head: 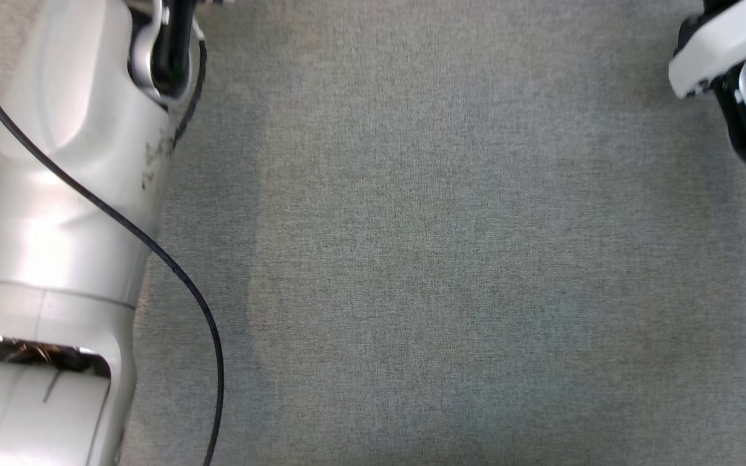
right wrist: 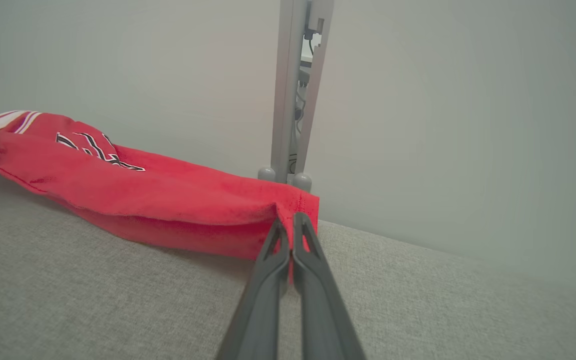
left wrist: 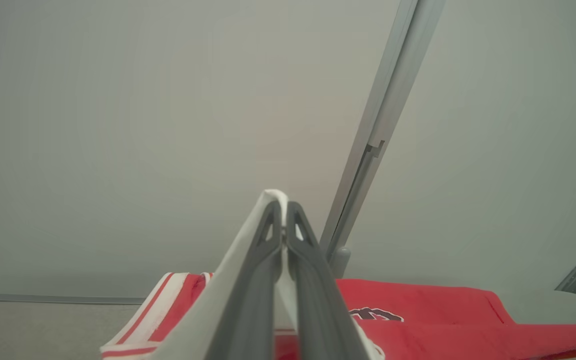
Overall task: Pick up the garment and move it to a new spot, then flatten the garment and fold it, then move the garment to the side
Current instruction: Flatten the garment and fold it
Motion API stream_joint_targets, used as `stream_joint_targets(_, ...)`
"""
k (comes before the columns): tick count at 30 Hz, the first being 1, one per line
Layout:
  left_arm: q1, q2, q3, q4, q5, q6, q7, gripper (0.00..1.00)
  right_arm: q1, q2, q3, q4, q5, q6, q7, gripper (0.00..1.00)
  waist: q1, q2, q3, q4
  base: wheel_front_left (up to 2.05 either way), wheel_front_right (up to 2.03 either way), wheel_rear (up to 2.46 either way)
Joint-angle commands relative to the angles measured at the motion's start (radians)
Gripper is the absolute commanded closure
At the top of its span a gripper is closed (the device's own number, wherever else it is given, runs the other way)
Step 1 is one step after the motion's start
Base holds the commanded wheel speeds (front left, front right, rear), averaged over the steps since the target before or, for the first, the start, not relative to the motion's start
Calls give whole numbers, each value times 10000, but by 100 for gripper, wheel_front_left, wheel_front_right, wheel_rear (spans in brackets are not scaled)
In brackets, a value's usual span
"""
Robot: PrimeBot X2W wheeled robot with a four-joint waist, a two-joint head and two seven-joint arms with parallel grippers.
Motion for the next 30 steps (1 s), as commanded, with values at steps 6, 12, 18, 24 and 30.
stream_joint_targets(6,1458,43,-269,171,-600,226,-40,100,1301,-96,56,313,1488,2,-51,100,-1,0,-1161,208,0,0,0)
stream_joint_targets(12,2863,38,-476,219,-1270,318,-40,100,2361,-263,1033,457,2167,0,-53,100,-1,0,-1959,325,0,0,0)
stream_joint_targets(18,4150,36,-753,-153,-2060,523,-40,100,3152,-548,2089,564,2693,0,-52,100,-1,0,-2642,472,0,0,0)
stream_joint_targets(24,5234,39,-874,-604,-2449,612,-40,100,3600,-684,2575,599,2995,0,-52,100,-1,0,-3211,506,0,0,0)
stream_joint_targets(30,6606,42,-752,-1436,-2861,795,-40,100,4179,-785,2906,514,3348,0,-53,100,-1,0,-3724,546,0,0,0)
